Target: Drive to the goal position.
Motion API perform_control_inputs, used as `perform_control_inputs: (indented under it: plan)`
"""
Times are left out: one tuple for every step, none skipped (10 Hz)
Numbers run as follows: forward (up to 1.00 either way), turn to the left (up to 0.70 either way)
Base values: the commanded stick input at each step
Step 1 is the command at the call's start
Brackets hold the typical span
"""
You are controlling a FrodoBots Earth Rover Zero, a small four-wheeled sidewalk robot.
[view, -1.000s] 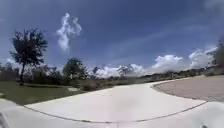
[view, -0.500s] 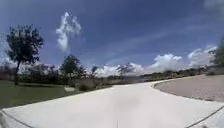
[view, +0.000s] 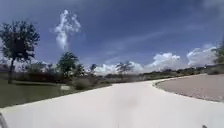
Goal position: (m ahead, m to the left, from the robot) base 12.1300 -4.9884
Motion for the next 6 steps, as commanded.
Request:
perform_control_inputs:
  plan:
    - [0.85,0.04]
    - [0.85,0.04]
    - [0.85,0.04]
    - [0.85,0.04]
    - [0.85,0.04]
    - [0.85,0.04]
